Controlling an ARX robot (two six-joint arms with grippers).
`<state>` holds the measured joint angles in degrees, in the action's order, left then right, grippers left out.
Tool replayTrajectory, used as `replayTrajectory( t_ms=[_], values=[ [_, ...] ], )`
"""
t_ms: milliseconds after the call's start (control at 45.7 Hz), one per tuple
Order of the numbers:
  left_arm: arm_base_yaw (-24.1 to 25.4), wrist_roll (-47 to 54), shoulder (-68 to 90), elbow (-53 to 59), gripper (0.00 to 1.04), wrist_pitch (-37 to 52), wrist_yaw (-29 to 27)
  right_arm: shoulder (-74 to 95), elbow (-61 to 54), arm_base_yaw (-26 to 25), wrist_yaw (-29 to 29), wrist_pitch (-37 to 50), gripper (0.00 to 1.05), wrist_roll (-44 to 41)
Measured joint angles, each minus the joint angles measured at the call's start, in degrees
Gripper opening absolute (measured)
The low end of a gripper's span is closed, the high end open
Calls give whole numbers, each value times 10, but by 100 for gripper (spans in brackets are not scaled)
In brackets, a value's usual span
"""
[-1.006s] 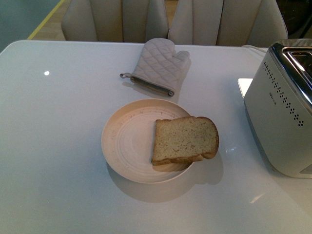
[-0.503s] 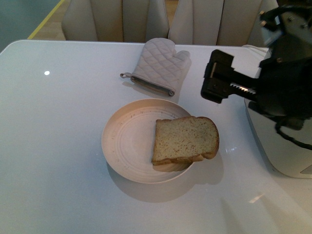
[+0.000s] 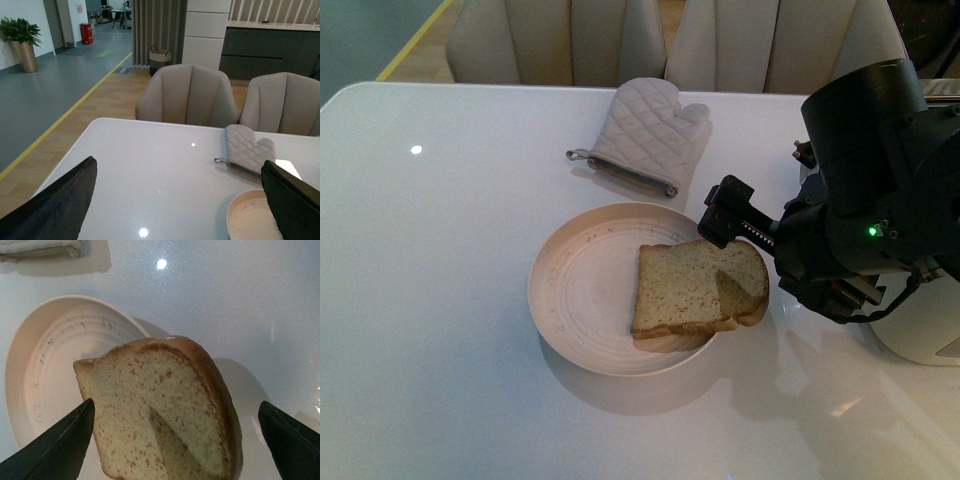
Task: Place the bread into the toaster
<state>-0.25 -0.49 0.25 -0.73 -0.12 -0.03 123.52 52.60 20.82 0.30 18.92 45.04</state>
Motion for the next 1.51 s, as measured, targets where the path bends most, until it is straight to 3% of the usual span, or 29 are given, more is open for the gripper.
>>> replayTrajectory(
  t_ms=[328,700,875,940,1050,1268,1399,1509],
  values=[
    [0,0,0,0,98,0,0,72,42,-12,-48,10,96,78],
    [0,0,0,0,98,0,0,56,19,-19,-61,83,40,113],
    [0,0,0,0,98,0,0,-9,-9,-30,-78,110,6,122],
    [0,0,0,0,98,0,0,-46,-17,-35,-78,110,3,116],
    [0,0,0,0,98,0,0,-141,-19,-46,-50,84,3,60],
    [0,0,0,0,98,0,0,-373,46,-106,36,-43,3,-196],
    [0,0,0,0,98,0,0,-422,57,-152,30,-109,3,-353],
    [0,0,0,0,98,0,0,-428,36,-184,26,-129,3,-427]
  ],
)
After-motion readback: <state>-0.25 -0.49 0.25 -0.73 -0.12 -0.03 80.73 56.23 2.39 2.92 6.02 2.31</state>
